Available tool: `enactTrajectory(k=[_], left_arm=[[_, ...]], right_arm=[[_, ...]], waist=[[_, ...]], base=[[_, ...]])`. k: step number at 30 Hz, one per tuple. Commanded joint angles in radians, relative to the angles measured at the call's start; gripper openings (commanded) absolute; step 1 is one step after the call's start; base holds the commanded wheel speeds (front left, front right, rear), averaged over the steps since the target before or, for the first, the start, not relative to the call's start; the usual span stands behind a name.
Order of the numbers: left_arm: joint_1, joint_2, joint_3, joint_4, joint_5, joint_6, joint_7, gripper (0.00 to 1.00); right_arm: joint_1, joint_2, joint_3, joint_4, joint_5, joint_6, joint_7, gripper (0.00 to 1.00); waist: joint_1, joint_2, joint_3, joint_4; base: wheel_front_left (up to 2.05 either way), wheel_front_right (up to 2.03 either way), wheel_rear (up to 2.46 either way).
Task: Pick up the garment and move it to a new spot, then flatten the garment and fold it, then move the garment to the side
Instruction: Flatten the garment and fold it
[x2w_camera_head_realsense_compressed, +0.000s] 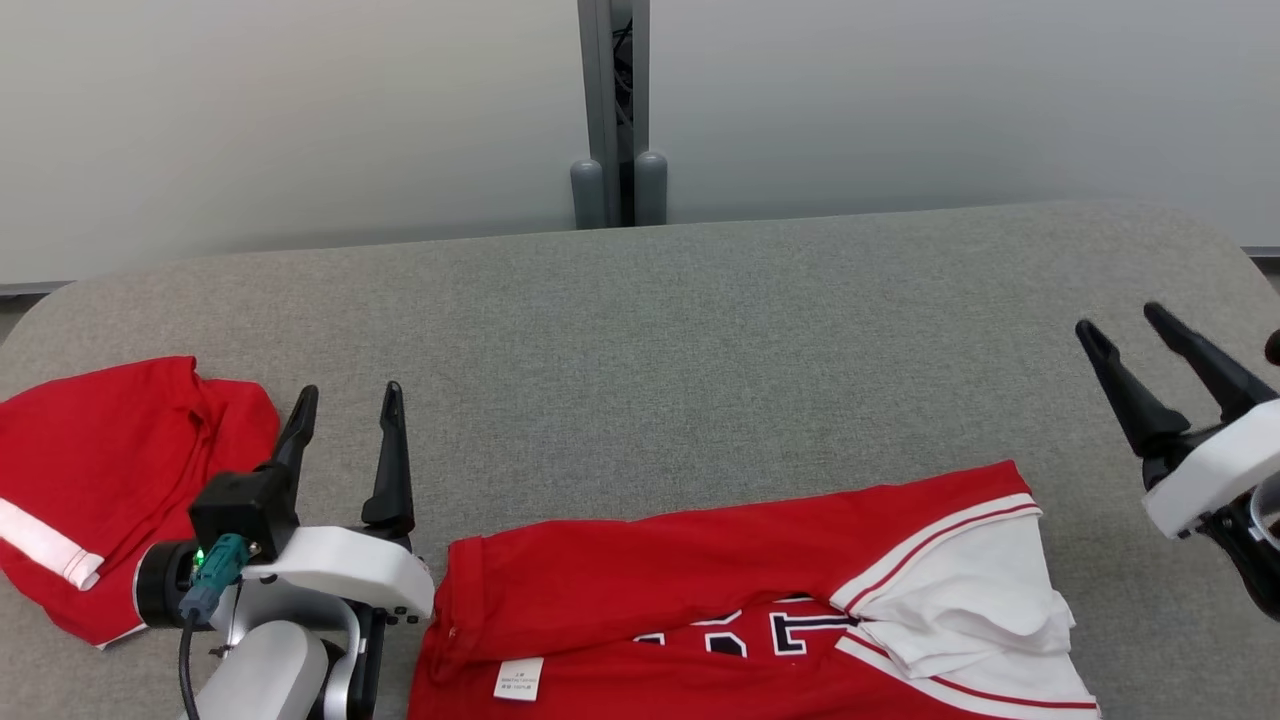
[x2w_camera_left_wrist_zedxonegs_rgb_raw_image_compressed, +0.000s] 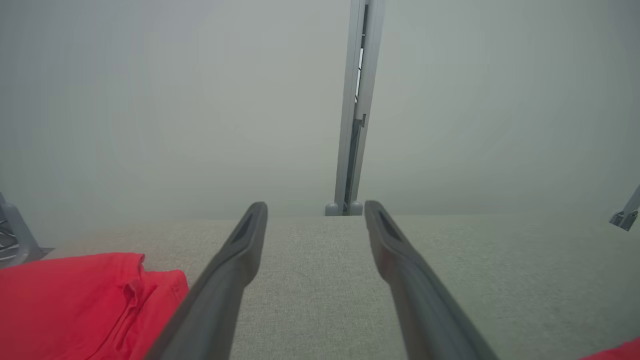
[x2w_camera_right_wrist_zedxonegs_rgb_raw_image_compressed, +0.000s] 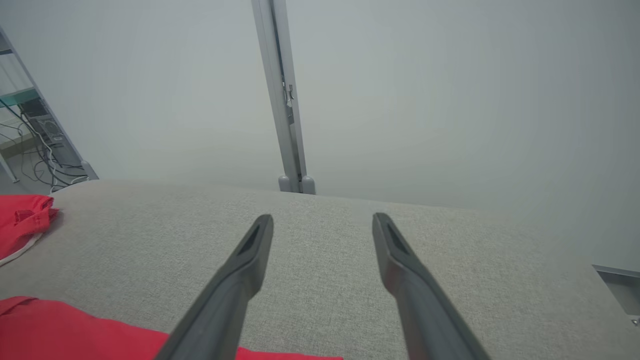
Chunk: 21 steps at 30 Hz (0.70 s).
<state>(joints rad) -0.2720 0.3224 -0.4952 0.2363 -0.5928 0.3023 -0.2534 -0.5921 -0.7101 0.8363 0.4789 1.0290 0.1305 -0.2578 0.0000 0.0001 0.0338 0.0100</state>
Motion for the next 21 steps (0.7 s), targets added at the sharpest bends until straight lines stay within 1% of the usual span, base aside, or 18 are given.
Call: enactTrajectory(k=[1,4,6,9,11,14,17,21], left_arm=[[0.023,-0.015,0.031,-0.012,0.0,0.008,-0.009,1.0],[0.067,-0.065,0.115,-0.062,0.046,-0.003,-0.011,1.0],[0.109,-0.111,0.167,-0.088,0.082,-0.024,-0.011,1.0],[0.156,-0.172,0.232,-0.118,0.157,-0.068,-0.012,1.0],[0.191,-0.206,0.271,-0.13,0.214,-0.1,-0.012,1.0],[0.234,-0.241,0.32,-0.147,0.285,-0.146,-0.012,1.0],[0.268,-0.261,0.358,-0.155,0.324,-0.183,-0.012,1.0],[0.285,-0.269,0.382,-0.153,0.337,-0.213,-0.012,1.0]], right_arm=[[0.025,0.032,-0.097,-0.014,-0.074,0.001,-0.008,1.0],[0.132,0.121,-0.305,-0.077,-0.221,0.001,-0.008,1.0],[0.203,0.182,-0.424,-0.131,-0.315,0.001,-0.008,1.0],[0.311,0.268,-0.545,-0.2,-0.445,0.001,-0.008,1.0],[0.37,0.323,-0.591,-0.233,-0.502,0.001,-0.008,1.0],[0.425,0.379,-0.629,-0.267,-0.559,0.001,-0.008,1.0],[0.464,0.41,-0.648,-0.28,-0.593,0.001,-0.008,1.0],[0.487,0.426,-0.661,-0.283,-0.612,0.001,-0.008,1.0]], waist=[[0.0,-0.0001,0.002,-0.005],[0.0,-0.0001,0.002,-0.012],[0.0,-0.0001,0.005,-0.013],[0.0,-0.0001,0.009,-0.014],[0.0,-0.0001,0.01,-0.014],[0.0,-0.0001,0.011,-0.015],[0.0,-0.0001,0.008,-0.015],[0.0,-0.0001,0.007,-0.012]], base=[[0.0,0.0,0.0],[0.0,0.0,0.0],[0.0,0.0,0.0],[0.0,0.0,0.0],[0.0,0.0,0.0],[0.0,0.0,0.0],[0.0,0.0,0.0],[0.0,0.0,0.0]])
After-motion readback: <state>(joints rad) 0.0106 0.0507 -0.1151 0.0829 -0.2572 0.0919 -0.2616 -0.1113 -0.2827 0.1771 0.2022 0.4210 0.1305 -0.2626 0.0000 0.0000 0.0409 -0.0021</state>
